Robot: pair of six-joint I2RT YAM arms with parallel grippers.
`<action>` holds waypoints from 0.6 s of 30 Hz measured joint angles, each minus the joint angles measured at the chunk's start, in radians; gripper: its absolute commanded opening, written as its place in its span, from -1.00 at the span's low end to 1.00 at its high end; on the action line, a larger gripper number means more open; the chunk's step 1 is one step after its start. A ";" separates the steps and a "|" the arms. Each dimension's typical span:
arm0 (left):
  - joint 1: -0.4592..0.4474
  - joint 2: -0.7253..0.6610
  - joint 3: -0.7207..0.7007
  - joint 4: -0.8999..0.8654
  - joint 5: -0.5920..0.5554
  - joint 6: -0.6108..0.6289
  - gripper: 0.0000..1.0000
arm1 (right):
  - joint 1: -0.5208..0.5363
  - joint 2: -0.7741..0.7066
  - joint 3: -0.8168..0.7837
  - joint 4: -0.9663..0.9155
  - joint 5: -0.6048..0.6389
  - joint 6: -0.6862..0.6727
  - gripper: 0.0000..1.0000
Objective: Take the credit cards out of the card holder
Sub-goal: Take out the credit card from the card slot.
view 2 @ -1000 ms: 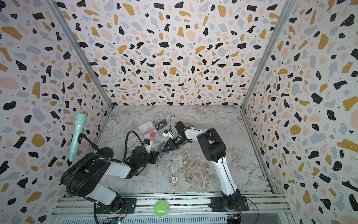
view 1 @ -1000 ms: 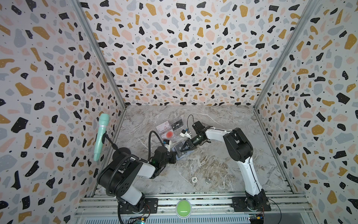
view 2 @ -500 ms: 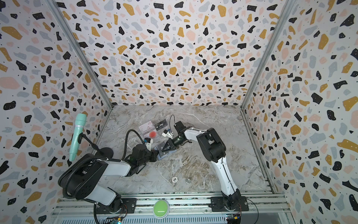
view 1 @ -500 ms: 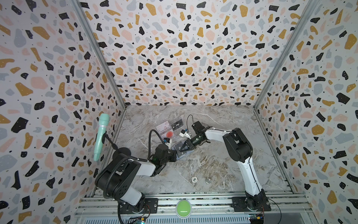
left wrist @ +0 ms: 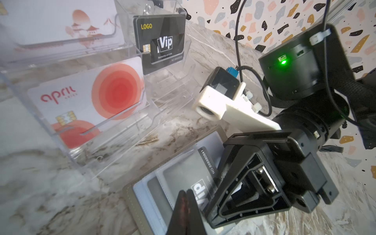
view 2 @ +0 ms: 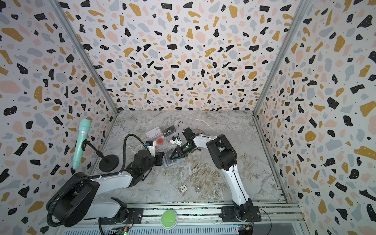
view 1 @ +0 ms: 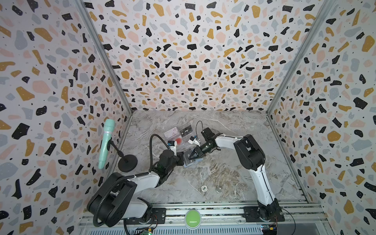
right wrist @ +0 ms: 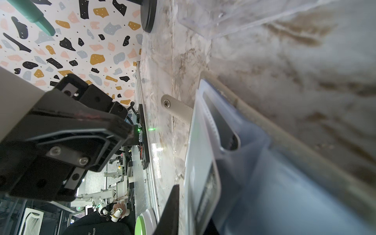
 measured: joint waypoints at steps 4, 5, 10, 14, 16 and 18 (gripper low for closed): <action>0.000 0.080 0.006 0.014 0.038 0.000 -0.98 | 0.002 0.000 0.000 0.003 0.000 0.003 -0.71; 0.000 0.100 0.006 0.018 0.047 0.000 -0.98 | 0.002 0.000 0.000 0.004 0.000 0.003 -0.71; 0.000 0.170 0.006 0.060 0.085 0.001 -0.99 | 0.003 0.000 0.000 0.006 0.006 0.003 -0.71; 0.000 0.183 0.006 0.080 0.096 0.001 -0.99 | 0.003 0.000 0.000 0.006 0.013 0.003 -0.71; 0.000 0.185 0.006 0.082 0.096 0.002 -0.99 | 0.003 0.000 0.000 0.006 0.015 0.003 -0.71; 0.000 0.188 0.006 0.082 0.096 0.005 -0.99 | 0.003 0.000 0.000 0.006 0.016 0.003 -0.71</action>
